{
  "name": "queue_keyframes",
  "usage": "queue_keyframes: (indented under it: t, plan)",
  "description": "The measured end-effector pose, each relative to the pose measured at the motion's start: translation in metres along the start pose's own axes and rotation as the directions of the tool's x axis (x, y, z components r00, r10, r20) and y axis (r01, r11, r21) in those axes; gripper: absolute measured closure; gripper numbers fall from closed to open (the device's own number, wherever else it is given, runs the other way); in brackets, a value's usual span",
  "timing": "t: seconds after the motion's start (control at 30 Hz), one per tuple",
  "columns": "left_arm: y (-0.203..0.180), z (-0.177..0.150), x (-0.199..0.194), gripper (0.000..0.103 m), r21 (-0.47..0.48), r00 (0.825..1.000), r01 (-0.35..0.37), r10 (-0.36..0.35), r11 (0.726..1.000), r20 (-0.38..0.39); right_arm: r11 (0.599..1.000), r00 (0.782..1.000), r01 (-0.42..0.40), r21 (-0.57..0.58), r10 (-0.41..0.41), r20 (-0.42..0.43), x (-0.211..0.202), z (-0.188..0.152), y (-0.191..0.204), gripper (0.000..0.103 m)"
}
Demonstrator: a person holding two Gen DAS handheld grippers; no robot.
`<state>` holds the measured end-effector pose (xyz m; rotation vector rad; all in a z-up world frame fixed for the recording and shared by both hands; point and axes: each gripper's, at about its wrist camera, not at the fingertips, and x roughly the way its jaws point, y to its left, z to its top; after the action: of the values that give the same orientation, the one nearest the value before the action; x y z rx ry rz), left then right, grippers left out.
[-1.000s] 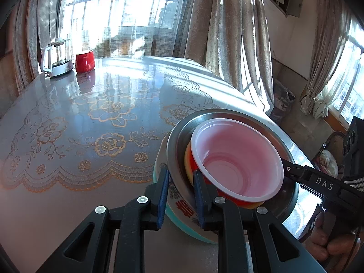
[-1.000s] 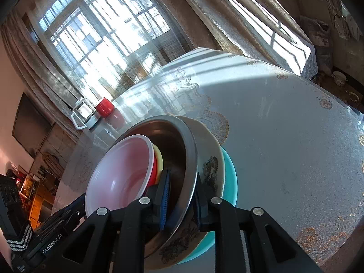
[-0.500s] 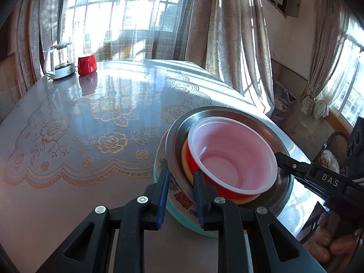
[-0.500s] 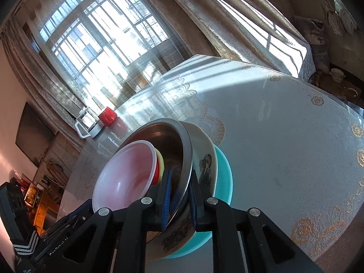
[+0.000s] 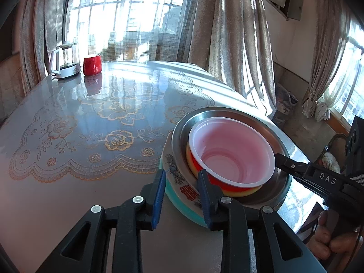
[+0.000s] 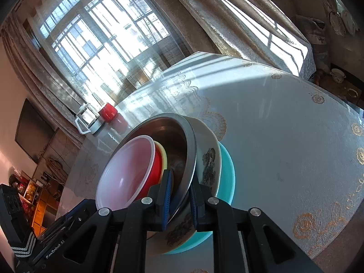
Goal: Organize plates and bowls
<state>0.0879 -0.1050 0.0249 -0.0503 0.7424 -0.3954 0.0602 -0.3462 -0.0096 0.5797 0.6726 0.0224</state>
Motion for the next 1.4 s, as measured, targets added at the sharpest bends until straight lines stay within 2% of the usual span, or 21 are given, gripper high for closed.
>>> queue_keyframes:
  t: [0.07, 0.13, 0.2, 0.4, 0.47, 0.6, 0.8, 1.13, 1.4]
  plan:
    - [0.003, -0.001, -0.002, 0.069, -0.009, 1.000, -0.006, 0.006, 1.000, 0.001, 1.000, 1.000, 0.000, 0.002, 0.000, -0.004, 0.000, 0.000, 0.000, 0.086]
    - [0.006, -0.003, -0.005, 0.067, -0.016, 1.000, -0.017, 0.017, 1.000, 0.002, 1.000, 1.000, -0.007, 0.004, 0.007, 0.007, -0.003, 0.000, 0.001, 0.081]
    - [0.009, -0.005, -0.008, 0.065, -0.024, 1.000, -0.024, 0.024, 0.999, 0.008, 1.000, 1.000, 0.014, -0.014, -0.013, 0.028, -0.008, 0.001, 0.004, 0.074]
    - [0.013, -0.013, -0.021, 0.059, -0.034, 0.998, -0.051, 0.052, 0.998, 0.026, 0.995, 0.995, 0.065, -0.081, -0.058, 0.086, -0.025, -0.004, 0.014, 0.067]
    - [0.012, -0.016, -0.025, 0.055, -0.030, 0.997, -0.063, 0.064, 0.998, 0.031, 0.991, 0.993, 0.086, -0.106, -0.076, 0.095, -0.029, -0.009, 0.017, 0.066]
    - [0.012, -0.024, -0.035, 0.054, -0.028, 0.995, -0.093, 0.094, 0.995, 0.046, 0.977, 0.986, 0.140, -0.162, -0.123, 0.113, -0.034, -0.023, 0.029, 0.066]
    - [0.012, -0.034, -0.049, 0.046, -0.030, 0.987, -0.140, 0.142, 0.990, 0.077, 0.942, 0.966, 0.232, -0.241, -0.193, 0.174, -0.040, -0.046, 0.048, 0.065]
    - [0.011, -0.045, -0.057, 0.037, -0.032, 0.980, -0.178, 0.180, 0.984, 0.083, 0.923, 0.956, 0.265, -0.278, -0.215, 0.198, -0.039, -0.063, 0.065, 0.064]
    - [0.011, -0.045, -0.063, 0.026, -0.048, 0.976, -0.188, 0.192, 0.981, 0.104, 0.908, 0.953, 0.277, -0.315, -0.218, 0.211, -0.040, -0.069, 0.078, 0.064]
